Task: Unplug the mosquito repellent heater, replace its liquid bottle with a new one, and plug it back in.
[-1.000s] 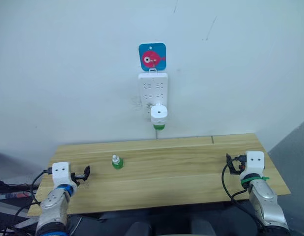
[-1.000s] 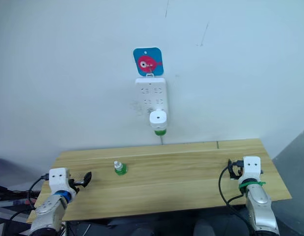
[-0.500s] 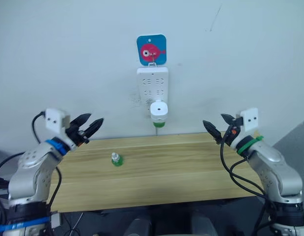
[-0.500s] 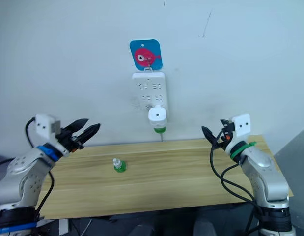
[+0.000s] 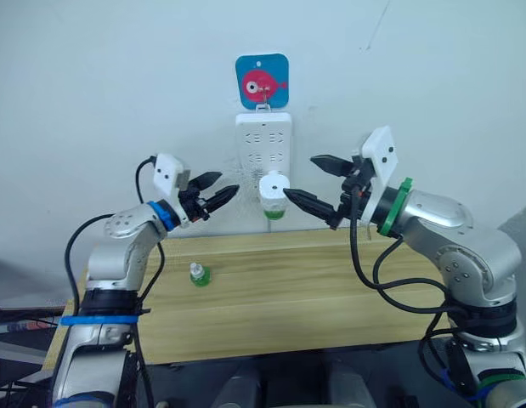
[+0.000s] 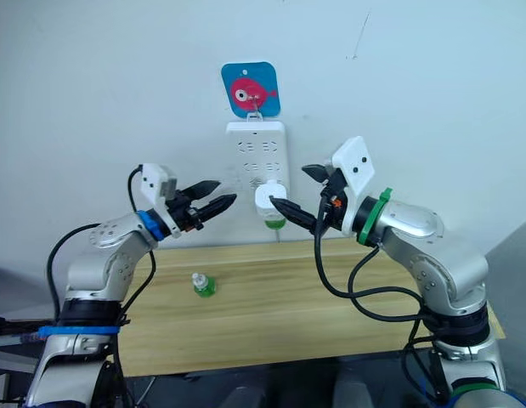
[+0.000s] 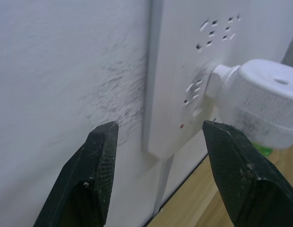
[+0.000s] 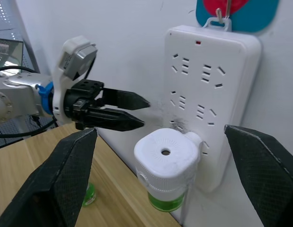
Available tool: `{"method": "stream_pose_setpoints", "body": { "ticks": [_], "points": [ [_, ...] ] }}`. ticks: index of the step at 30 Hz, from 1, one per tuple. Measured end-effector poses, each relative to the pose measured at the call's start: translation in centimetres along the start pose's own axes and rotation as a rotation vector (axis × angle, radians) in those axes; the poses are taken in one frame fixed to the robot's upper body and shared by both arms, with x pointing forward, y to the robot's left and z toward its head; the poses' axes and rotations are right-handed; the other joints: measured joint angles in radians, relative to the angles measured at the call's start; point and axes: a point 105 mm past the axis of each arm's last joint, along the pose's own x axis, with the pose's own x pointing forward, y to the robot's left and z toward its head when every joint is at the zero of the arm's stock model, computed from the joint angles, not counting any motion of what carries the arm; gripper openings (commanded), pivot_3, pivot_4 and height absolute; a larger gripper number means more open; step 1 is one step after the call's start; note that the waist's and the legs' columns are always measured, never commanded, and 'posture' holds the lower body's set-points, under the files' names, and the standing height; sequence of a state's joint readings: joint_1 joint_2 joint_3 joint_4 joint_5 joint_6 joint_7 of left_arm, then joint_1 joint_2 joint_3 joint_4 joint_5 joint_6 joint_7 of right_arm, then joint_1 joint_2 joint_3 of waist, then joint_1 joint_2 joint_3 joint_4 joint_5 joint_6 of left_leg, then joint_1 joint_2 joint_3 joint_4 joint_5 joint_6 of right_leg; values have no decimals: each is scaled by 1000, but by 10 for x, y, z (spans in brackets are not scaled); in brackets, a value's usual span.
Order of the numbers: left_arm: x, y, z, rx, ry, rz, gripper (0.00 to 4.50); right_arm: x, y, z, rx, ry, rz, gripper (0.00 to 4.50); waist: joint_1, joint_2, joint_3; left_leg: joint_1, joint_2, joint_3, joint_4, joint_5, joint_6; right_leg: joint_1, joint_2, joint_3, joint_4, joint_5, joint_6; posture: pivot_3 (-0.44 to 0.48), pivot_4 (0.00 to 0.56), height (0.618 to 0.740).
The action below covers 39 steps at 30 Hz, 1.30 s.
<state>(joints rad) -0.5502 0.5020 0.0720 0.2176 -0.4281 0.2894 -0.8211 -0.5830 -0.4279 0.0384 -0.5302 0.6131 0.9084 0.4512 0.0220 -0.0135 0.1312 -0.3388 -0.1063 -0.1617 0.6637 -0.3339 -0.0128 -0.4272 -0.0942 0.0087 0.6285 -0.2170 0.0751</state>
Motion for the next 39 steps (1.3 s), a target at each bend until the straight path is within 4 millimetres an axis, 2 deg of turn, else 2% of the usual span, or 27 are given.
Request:
{"method": "stream_pose_setpoints", "body": {
  "ticks": [6,15,20,22,27,31,36,37,39],
  "points": [
    [13,1,0,17,-5,-34,2953,-3,1,-4,15,16,-22,4500,-6,0,0,-9,0,1,3,0,0,-10,0,0,2,2,-1,19,132,740],
    [33,4,0,53,-10,-98,2953,-5,8,0,19,13,-9,4500,-12,-1,1,-14,0,-1,13,0,0,-10,0,-2,3,6,-1,-10,149,740],
    [41,-2,1,68,7,-174,2953,-5,14,3,24,3,1,4500,-15,-1,3,-18,-2,0,17,1,1,-11,1,-1,1,11,2,-25,163,740],
    [44,-8,2,78,13,-220,2953,-8,11,1,28,6,-21,4500,-16,-1,3,-18,-1,-1,16,1,1,-12,1,-1,1,11,2,-25,163,740],
    [49,-18,3,74,6,-282,2953,-21,-3,-21,72,62,-117,4500,-28,-1,5,-23,-1,0,16,1,1,-16,0,-1,1,11,2,-41,170,740],
    [52,-23,3,67,7,-306,2953,-27,-14,-25,60,66,-204,4500,-31,-1,5,-23,-1,0,17,1,1,-16,0,-1,1,11,2,-49,173,740],
    [51,-22,5,55,2,-296,1535,-35,-24,-33,33,92,-293,4500,-32,0,6,-23,-1,0,17,1,1,-16,0,-1,1,11,2,-55,175,740],
    [51,-21,6,54,-6,-295,1351,-36,-23,-34,33,91,-299,4500,-32,-1,6,-23,-1,-1,17,1,1,-16,1,-1,1,11,2,-55,175,740],
    [51,-21,6,47,-1,-291,1351,-37,-16,-39,33,105,-294,4500,-32,0,7,-23,-1,-1,16,1,1,-16,0,-1,0,11,2,-61,177,740]
  ]
}}
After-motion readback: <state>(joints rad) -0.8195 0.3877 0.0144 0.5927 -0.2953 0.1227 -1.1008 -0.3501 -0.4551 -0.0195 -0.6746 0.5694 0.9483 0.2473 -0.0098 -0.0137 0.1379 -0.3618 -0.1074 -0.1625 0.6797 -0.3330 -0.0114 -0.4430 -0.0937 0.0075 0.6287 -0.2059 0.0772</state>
